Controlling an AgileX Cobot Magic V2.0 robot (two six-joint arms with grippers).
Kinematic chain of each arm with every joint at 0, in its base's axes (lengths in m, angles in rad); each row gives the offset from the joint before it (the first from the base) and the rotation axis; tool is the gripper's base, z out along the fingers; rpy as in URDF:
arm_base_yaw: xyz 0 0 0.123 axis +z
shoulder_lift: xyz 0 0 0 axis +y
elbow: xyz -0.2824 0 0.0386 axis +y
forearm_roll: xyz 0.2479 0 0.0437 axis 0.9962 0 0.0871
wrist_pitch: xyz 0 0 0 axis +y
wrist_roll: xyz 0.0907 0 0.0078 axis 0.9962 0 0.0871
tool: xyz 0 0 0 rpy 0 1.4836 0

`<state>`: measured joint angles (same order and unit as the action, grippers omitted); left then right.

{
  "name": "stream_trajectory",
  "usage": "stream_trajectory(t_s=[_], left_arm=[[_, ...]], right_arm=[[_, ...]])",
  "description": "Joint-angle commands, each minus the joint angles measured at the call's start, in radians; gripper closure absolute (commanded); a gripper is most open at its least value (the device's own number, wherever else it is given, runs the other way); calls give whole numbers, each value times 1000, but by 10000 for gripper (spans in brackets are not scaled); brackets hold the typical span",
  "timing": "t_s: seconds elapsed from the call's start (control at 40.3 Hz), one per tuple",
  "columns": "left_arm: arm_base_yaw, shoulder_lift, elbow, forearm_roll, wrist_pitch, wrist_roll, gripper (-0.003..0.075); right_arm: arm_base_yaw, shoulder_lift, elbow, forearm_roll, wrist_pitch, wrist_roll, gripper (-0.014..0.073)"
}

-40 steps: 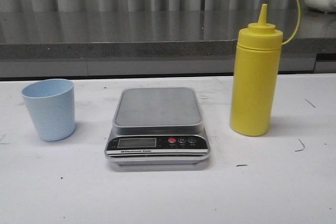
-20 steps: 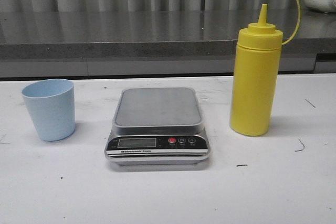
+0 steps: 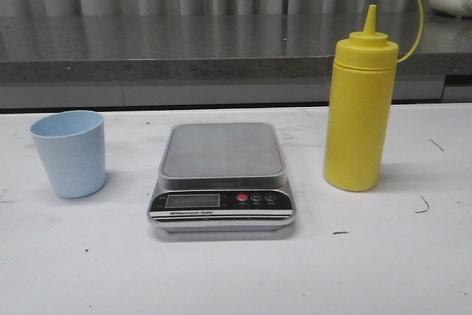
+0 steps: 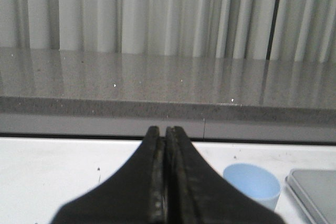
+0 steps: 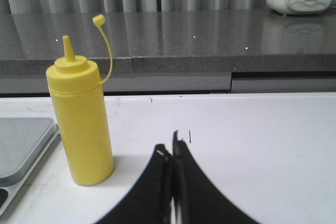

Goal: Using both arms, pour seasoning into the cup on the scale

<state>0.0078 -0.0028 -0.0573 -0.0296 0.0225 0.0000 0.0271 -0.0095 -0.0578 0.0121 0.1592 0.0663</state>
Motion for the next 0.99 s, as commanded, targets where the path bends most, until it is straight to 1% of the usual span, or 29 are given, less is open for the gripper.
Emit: stream_trajectory(t_s=[0.0, 0.074, 0.248, 0.372, 0.447, 0.621, 0.72, 0.968], left_arm=[[-6, -5, -139, -9, -32, -13, 740], [-6, 27, -238, -9, 53, -13, 740], [-6, 161, -473, -9, 308, -13, 740], [-6, 263, -588, -9, 432, -13, 740], [-6, 314, -614, -13, 470, -13, 740], [-6, 386, -614, -19, 514, -13, 740], [-6, 411, -614, -23, 544, -13, 740], [-6, 440, -588, -23, 548, -13, 740]], right_arm=[[-5, -15, -128, 4, -11, -9, 660], [-5, 1, -204, 3, 42, -9, 660], [-5, 104, -400, -12, 157, -9, 660], [-5, 203, -509, -12, 260, -9, 660], [-5, 261, -548, -12, 329, -9, 660], [-5, 386, -551, -12, 427, -9, 660], [-5, 449, -551, -12, 453, -9, 660], [-5, 570, -551, -12, 472, -9, 660]])
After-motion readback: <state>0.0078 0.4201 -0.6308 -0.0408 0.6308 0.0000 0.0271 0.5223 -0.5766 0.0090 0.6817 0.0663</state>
